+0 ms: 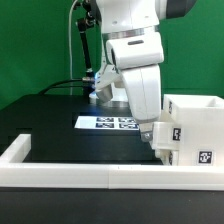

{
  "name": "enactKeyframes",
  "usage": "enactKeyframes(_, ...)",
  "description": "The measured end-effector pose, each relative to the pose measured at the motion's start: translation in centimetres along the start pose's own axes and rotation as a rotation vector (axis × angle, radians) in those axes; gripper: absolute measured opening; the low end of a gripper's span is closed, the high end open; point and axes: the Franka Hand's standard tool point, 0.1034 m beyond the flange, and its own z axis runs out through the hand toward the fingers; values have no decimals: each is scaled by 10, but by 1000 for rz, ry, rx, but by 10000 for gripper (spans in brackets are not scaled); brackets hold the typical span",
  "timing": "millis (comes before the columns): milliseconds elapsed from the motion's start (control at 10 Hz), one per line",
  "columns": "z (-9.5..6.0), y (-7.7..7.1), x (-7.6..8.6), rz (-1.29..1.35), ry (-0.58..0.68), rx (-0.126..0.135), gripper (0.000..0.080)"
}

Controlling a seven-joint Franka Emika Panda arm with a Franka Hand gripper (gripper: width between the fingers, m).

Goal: Assemble drawer

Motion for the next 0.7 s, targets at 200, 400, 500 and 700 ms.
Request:
enactKeyframes(200,-2,-2,2,10,-10,-18,648)
enactKeyframes(400,-3,-2,3,6,-25,-29,648)
enactKeyframes(500,-2,-2,2,11,-26,-34,648)
enactKeyframes(700,-1,-2,1,22,-26,-49,648)
